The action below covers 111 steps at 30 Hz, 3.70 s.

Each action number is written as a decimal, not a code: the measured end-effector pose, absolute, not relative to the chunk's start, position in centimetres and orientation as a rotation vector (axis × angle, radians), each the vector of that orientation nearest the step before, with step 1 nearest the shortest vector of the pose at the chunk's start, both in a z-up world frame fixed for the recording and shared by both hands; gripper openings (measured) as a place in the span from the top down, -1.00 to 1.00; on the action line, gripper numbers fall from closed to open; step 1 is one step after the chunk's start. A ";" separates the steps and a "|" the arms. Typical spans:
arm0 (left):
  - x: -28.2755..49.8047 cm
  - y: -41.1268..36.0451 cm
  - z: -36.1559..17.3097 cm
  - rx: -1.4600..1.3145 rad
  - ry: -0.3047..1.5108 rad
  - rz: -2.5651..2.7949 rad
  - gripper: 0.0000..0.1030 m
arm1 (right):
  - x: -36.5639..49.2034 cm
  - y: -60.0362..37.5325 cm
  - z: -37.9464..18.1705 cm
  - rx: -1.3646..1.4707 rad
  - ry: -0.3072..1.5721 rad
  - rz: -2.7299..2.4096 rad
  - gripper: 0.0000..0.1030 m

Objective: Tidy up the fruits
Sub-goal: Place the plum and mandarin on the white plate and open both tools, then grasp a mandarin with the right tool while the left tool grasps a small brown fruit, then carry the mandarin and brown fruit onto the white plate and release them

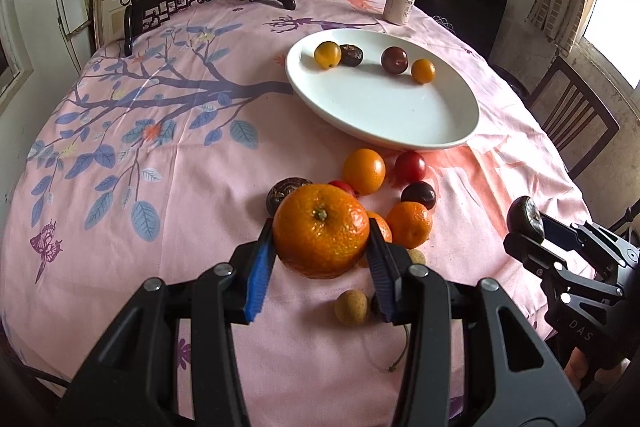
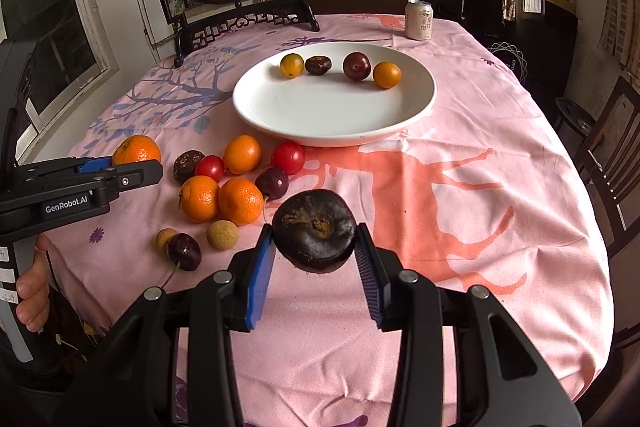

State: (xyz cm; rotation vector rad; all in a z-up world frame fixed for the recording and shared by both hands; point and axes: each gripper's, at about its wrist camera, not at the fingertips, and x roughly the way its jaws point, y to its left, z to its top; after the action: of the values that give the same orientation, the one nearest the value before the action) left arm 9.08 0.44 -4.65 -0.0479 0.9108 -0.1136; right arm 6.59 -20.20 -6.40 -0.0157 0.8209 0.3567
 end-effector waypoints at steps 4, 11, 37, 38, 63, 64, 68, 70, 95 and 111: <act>11.8 -0.2 -3.4 -0.012 0.905 -0.118 0.13 | 8.5 -19.9 -5.4 -0.030 0.817 0.364 0.21; 22.3 -2.4 -1.4 0.026 0.925 -0.112 0.13 | 17.7 -20.2 -3.6 -0.026 0.842 0.344 0.21; 19.5 -1.1 0.5 0.005 0.850 -0.090 -0.65 | 16.2 -22.3 -2.4 0.003 0.772 0.242 -0.30; 17.7 -0.5 0.1 -0.009 0.839 -0.090 -0.68 | 14.7 -22.3 -2.7 0.015 0.774 0.252 -0.30; 3.8 4.7 -7.7 -0.032 0.919 -0.045 -0.75 | 9.2 -14.2 -8.1 -0.013 0.889 0.455 0.06; 3.8 4.7 -7.8 -0.030 0.919 -0.050 -0.75 | 9.5 -14.0 -8.3 -0.017 0.896 0.452 0.12; 3.7 4.4 -8.0 -0.022 0.925 -0.077 -0.75 | 10.9 -13.1 -9.5 -0.013 0.934 0.459 0.20; 3.8 4.2 -8.3 -0.017 0.933 -0.082 -0.75 | 11.6 -12.5 -10.0 -0.010 0.931 0.466 0.25; 6.8 -1.2 -10.4 0.039 0.937 -0.172 0.19 | 7.9 -18.9 -10.5 0.034 0.930 0.433 0.30; 5.6 -0.3 -10.1 -0.004 0.947 -0.197 0.54 | 9.1 -18.1 -10.3 -0.025 0.936 0.375 0.14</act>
State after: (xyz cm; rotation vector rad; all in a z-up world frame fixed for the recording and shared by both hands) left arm 5.60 -0.25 -10.11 -0.0036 0.9475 -0.1969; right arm 9.08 -18.11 -10.32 -0.0253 0.9356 0.3749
